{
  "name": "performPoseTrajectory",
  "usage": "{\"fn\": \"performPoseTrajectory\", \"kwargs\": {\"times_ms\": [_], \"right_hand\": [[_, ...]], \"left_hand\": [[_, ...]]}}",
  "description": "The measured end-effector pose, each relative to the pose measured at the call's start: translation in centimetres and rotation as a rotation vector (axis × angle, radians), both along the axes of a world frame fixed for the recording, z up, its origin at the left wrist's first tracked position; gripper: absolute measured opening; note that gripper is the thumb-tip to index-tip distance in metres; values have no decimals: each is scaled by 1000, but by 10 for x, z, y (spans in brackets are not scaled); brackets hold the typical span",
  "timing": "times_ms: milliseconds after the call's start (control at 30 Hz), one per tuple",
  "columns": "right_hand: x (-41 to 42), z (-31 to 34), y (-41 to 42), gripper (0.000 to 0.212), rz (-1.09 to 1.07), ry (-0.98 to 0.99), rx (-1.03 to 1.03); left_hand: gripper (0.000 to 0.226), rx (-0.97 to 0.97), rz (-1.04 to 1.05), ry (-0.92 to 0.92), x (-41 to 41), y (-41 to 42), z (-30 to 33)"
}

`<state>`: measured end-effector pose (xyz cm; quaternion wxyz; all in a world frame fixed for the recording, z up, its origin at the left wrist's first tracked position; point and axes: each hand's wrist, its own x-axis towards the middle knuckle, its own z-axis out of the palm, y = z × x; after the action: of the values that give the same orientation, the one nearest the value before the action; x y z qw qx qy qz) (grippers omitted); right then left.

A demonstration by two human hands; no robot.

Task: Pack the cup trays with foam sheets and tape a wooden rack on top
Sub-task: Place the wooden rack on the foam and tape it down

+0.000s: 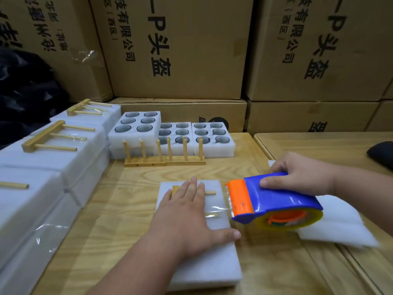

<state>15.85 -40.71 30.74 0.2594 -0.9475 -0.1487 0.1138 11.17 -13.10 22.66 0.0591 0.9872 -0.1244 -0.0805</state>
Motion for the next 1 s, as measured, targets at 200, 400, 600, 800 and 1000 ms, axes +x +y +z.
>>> {"fn": "performPoseTrajectory", "kwargs": {"times_ms": [200, 400, 600, 800, 1000], "right_hand": [[-9, -2, -7, 74, 133, 31, -84], [-8, 4, -8, 79, 215, 52, -264], [-9, 2, -9, 74, 289, -93, -452], [-12, 6, -19, 67, 236, 14, -408], [-7, 9, -11, 76, 181, 214, -287]], "left_hand": [[146, 7, -2, -7, 1, 0, -3], [148, 20, -5, -2, 1, -1, -3], [147, 19, -10, -12, 1, -1, -4], [147, 11, -14, -23, 1, -1, -4], [146, 2, -13, -24, 1, -1, -5]]}}
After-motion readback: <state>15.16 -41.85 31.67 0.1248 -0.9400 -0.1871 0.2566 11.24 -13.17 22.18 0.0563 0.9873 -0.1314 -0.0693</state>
